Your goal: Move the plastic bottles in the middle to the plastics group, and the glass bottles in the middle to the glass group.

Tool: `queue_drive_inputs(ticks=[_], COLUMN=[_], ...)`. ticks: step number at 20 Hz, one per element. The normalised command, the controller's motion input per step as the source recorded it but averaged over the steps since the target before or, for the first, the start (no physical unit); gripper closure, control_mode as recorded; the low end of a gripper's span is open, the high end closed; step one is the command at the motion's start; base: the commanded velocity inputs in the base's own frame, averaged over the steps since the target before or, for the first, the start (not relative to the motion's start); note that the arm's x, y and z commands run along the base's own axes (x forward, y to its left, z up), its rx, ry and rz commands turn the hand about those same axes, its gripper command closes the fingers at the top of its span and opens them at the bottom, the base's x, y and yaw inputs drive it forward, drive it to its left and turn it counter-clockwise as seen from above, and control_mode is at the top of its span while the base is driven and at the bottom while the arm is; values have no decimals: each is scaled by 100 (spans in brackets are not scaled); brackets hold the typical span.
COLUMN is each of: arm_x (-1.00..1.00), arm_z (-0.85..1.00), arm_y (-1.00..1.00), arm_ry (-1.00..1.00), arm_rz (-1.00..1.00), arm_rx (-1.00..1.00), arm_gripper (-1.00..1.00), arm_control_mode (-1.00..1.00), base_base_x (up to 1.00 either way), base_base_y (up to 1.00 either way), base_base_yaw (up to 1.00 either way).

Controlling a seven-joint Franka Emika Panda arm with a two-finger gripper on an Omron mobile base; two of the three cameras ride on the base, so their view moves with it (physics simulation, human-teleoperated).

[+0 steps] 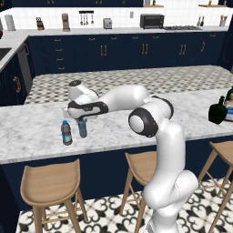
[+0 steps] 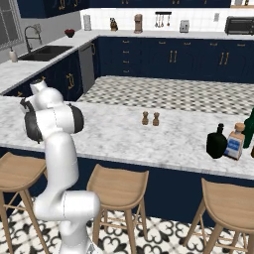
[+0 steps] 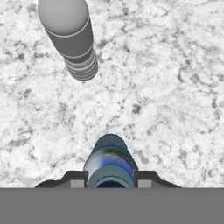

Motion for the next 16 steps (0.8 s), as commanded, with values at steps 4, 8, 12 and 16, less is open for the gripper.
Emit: queue_drive_inputs(ticks=[4, 8, 12, 16], arm_x=[10, 16, 13, 12], arm_z=[-30, -28, -28, -21], arm_y=[-32, -25, -22, -22], arm_ry=[-2, -3, -5, -6], arm_rz=[4, 5, 6, 7], arm_rx=[0, 0, 0, 0], arm_gripper=[100, 100, -100, -100], arm_control_mode=[-100, -100, -100, -100], base_base_x=[0, 0, 0, 0], base_base_y=[0, 0, 0, 0], base_base_yaw=[0, 0, 0, 0])
